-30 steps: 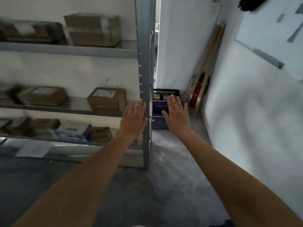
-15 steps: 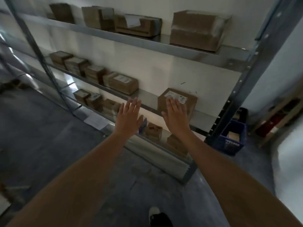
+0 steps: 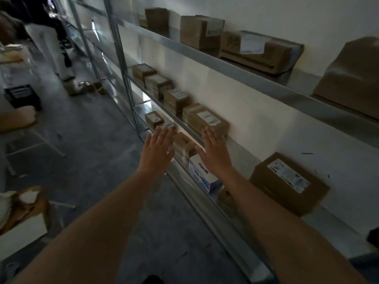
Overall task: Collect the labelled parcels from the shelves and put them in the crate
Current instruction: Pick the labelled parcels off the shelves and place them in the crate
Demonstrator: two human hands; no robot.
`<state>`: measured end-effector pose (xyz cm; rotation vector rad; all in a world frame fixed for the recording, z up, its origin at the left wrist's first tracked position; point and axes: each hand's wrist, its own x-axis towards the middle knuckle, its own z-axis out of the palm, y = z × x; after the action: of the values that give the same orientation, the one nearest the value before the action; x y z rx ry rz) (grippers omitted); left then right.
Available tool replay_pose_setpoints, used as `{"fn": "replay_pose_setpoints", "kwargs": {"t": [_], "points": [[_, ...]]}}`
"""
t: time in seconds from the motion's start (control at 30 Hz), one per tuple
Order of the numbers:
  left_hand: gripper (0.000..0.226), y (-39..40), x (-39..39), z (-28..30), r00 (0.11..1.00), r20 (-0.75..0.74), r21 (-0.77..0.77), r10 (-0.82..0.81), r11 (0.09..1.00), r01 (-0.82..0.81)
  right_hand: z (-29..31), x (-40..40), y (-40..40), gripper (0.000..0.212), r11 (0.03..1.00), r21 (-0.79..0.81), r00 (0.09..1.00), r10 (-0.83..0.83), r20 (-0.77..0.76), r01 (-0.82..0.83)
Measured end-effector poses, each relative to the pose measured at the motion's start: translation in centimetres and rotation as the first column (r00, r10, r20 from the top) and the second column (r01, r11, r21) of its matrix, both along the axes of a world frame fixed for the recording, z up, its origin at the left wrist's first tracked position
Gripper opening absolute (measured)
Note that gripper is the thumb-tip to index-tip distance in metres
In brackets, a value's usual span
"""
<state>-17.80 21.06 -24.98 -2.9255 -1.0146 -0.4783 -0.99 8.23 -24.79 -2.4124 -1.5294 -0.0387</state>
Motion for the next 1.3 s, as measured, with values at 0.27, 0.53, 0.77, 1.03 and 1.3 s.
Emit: {"fn": "replay_pose_setpoints", "kwargs": {"t": [0.27, 0.53, 0.77, 1.03, 1.3], "points": [[0.066, 12.6, 0.3, -2.2, 0.996, -0.085, -0.008, -0.004, 1.000, 0.004, -3.2, 0.6, 13.8, 0.075, 0.990, -0.093, 0.994, 0.108, 0.021, -0.105], [0.065, 29.5, 0.5, -1.6, 0.979, -0.195, -0.014, -0.057, 0.998, 0.056, -5.4, 0.5, 30.3, 0.077, 0.987, -0.131, 0.993, 0.085, -0.078, -0.094], [0.066, 40.8, 1.2, -3.0, 0.970, -0.242, -0.065, -0.025, 0.998, 0.009, -8.0, 1.4, 41.0, 0.074, 0.985, -0.150, 0.977, 0.060, -0.205, -0.091], [0.065, 51.9, 5.4, -7.6, 0.961, -0.270, -0.137, -0.066, 0.990, 0.029, -15.2, 5.1, 51.3, 0.073, 0.975, -0.216, 0.946, -0.026, -0.325, -0.048], [0.063, 62.8, 8.4, -10.6, 0.933, -0.356, -0.214, -0.059, 0.977, -0.020, -18.3, 8.8, 61.6, 0.073, 0.952, -0.304, 0.889, -0.135, -0.438, -0.006]]}}
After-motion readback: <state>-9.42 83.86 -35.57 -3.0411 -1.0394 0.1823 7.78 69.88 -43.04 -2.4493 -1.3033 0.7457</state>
